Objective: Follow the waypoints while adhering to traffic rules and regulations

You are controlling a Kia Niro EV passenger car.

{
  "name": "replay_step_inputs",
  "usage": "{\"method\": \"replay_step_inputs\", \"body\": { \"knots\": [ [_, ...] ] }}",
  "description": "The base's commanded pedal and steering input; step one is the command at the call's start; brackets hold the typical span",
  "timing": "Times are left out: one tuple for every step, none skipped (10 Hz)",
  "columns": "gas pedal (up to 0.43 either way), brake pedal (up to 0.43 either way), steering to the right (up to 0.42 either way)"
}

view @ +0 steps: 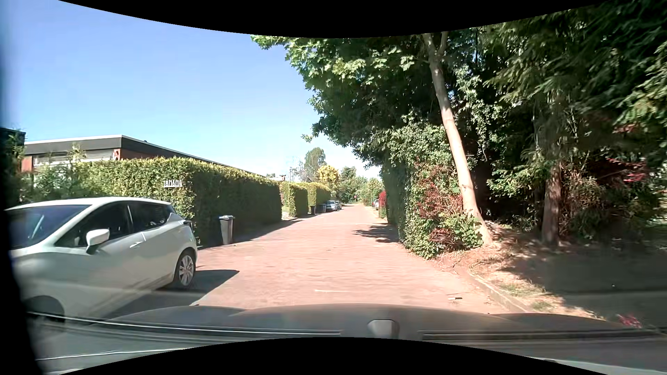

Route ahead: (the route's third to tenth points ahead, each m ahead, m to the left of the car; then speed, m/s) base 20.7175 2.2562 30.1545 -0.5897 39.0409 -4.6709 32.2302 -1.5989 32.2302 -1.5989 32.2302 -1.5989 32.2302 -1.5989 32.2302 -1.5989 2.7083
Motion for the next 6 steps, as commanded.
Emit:
{"method": "replay_step_inputs", "body": {
  "knots": [
    [0.047,0.006,-0.006],
    [0.047,0.006,-0.006],
    [0.047,0.006,-0.006],
    [0.047,0.006,-0.005],
    [0.059,0.006,-0.005],
    [0.059,0.006,-0.005]
  ]
}}
